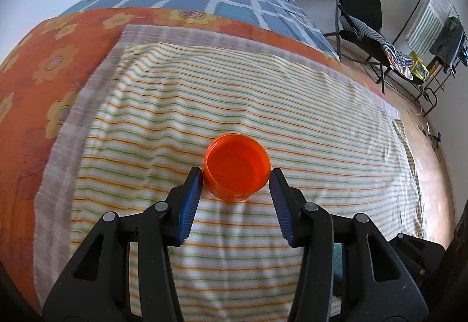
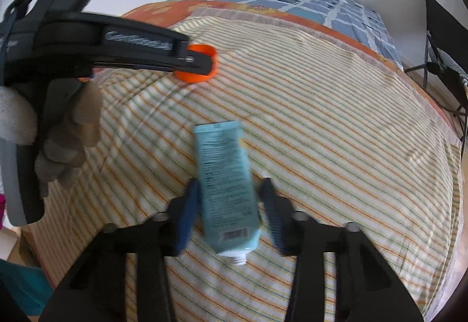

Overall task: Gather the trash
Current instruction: 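Lift the cap and tube and carry both over the blue basket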

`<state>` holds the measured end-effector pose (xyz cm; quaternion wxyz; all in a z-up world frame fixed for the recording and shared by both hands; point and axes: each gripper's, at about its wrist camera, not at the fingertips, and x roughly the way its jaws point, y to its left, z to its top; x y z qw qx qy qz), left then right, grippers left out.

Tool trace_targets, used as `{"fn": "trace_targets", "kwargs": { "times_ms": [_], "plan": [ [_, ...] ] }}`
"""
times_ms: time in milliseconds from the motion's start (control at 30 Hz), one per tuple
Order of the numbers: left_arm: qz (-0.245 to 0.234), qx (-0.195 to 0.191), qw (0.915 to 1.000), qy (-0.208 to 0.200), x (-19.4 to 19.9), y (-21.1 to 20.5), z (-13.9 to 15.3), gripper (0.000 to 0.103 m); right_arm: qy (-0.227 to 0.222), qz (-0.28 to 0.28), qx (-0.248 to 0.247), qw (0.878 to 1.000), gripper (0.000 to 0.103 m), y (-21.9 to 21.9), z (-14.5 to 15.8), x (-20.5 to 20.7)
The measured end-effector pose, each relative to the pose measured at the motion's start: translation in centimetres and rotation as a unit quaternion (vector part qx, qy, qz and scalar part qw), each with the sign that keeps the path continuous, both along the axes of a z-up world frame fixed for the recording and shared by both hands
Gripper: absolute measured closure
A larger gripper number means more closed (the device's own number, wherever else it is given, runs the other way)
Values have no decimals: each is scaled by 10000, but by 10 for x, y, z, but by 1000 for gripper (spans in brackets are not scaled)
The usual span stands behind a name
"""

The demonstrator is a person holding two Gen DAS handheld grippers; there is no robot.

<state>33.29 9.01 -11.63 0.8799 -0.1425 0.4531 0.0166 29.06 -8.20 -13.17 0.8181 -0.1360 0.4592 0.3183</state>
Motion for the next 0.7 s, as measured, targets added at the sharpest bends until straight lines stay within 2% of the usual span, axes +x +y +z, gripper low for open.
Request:
{"fn": "trace_targets", "kwargs": {
  "times_ms": [333,700],
  "plan": [
    [-198,325,9992,-123,-35,-10,29,55,-33,-295,211,9993,70,-18,14,-18],
    [-563,526,9961,-428,-96,-47,81,55,-275,-445,424,9977,70,-48,55,-58]
  ]
}}
